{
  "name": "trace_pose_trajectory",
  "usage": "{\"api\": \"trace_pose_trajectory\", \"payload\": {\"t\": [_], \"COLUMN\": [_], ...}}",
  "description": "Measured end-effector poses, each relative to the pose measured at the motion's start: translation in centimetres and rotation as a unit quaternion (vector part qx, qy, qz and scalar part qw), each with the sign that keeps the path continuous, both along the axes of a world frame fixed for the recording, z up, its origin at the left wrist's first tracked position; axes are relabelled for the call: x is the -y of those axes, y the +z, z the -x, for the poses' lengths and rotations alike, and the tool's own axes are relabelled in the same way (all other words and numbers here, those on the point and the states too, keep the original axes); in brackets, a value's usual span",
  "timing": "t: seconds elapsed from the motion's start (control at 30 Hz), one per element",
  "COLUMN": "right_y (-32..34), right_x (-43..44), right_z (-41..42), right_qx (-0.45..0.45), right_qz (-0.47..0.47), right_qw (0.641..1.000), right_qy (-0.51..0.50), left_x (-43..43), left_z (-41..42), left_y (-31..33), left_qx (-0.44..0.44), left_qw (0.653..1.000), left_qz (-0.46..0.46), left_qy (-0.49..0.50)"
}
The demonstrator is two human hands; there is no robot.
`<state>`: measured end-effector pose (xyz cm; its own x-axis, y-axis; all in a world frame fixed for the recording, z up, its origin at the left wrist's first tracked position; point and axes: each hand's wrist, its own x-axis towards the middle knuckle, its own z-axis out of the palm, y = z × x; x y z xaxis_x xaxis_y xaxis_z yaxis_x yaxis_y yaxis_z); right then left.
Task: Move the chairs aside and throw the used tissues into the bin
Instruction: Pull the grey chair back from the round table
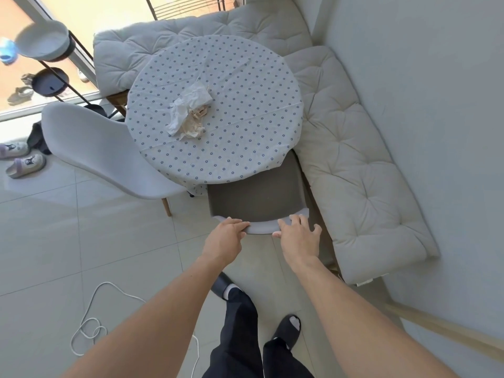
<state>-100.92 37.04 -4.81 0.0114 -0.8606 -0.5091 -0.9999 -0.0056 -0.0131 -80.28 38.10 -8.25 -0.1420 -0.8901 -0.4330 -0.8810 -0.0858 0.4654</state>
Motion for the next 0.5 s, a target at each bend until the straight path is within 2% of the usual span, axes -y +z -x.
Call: {"api": "trace_pose_trajectory", "payload": {"t": [0.17, 0.37, 0.5], "right_y": [1.1, 6.8, 11.2], "right_x": [-0.5, -0.8, -1.8], "right_z": [0.6, 2.4, 3.2], "right_qx": [0.037, 0.047, 0.060], "right_qz": [0.015, 0.053, 0.077], "right_qw": [0.999, 0.997, 0.994], "right_qy": [-0.010, 0.020, 0.048], "left_x": [-0.4, -2.0, -4.1], "left_z": [-0.2, -1.0, -1.2], "left_y": [2.5, 8.0, 13.3], "left_qx": [0.001, -0.010, -0.021], "left_qw": [1.000, 0.998, 0.994], "left_qz": [-0.023, -0.026, 0.004], "left_qy": [-0.012, 0.057, 0.105]}}
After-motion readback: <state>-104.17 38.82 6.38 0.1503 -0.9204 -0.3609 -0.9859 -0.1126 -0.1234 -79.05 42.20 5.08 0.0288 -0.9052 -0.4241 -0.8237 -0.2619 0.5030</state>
